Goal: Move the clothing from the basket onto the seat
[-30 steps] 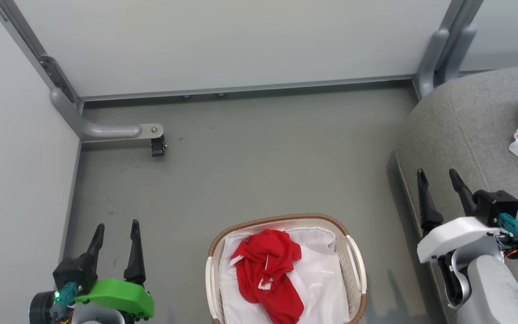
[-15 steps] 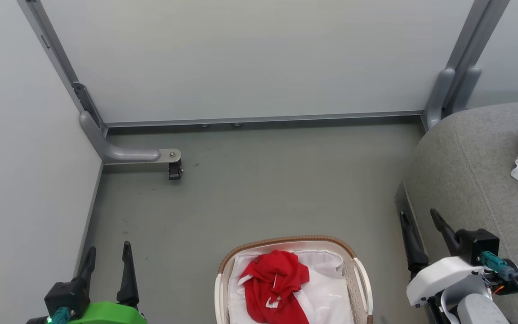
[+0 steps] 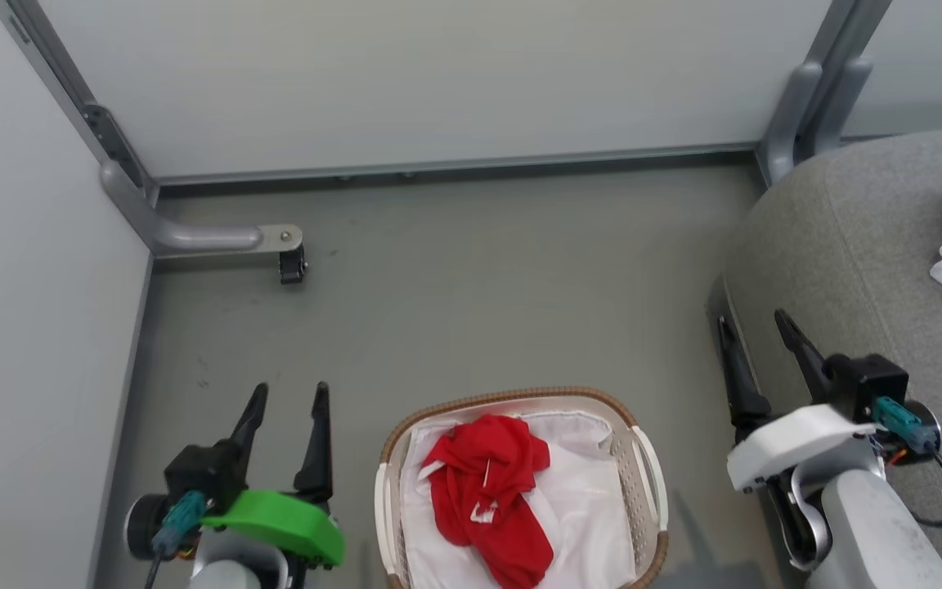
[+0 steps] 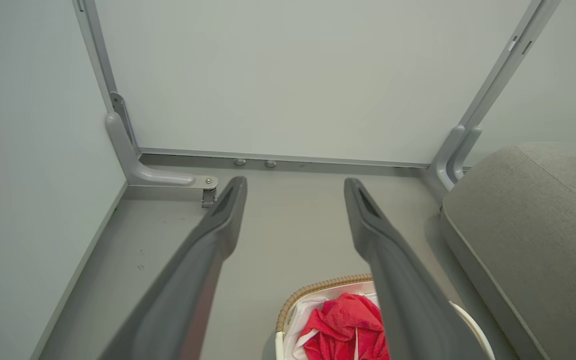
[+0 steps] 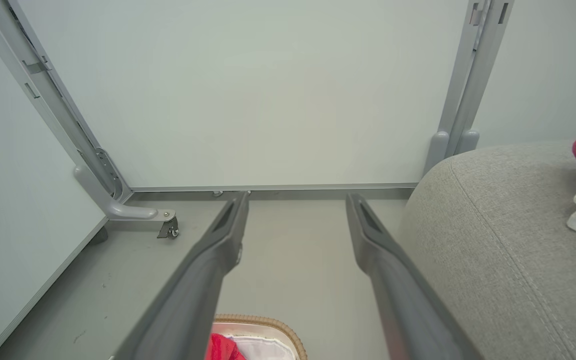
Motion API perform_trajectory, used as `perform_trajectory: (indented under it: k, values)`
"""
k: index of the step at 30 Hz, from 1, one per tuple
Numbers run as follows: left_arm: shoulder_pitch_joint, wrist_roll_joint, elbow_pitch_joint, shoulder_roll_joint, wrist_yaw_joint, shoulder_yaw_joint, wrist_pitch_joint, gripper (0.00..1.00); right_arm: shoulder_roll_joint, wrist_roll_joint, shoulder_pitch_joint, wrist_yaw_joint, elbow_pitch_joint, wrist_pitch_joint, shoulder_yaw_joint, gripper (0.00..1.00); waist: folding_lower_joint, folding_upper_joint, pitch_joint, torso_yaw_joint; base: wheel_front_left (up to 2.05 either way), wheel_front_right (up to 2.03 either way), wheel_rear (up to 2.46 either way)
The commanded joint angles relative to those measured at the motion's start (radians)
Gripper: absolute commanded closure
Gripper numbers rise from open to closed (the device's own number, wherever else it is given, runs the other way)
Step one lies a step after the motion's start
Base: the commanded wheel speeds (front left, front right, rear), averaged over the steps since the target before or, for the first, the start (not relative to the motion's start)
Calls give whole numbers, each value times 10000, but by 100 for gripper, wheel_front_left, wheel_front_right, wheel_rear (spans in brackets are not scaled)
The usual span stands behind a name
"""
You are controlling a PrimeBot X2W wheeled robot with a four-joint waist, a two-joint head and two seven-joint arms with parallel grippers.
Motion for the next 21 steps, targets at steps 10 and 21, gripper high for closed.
perform_trajectory:
  k: [10,21]
  values:
    - [-2625,-700,2014,36,-28,-2210,11,0,41,103,-1917,-8,-771,-2,566,0,1,34,3782,-1387,0,0,0]
    - [-4862,-1596,5094,50,-27,-4761,9,0,79,458,-3162,-8,-1514,-1,1244,0,1,34,6165,-2237,0,0,0]
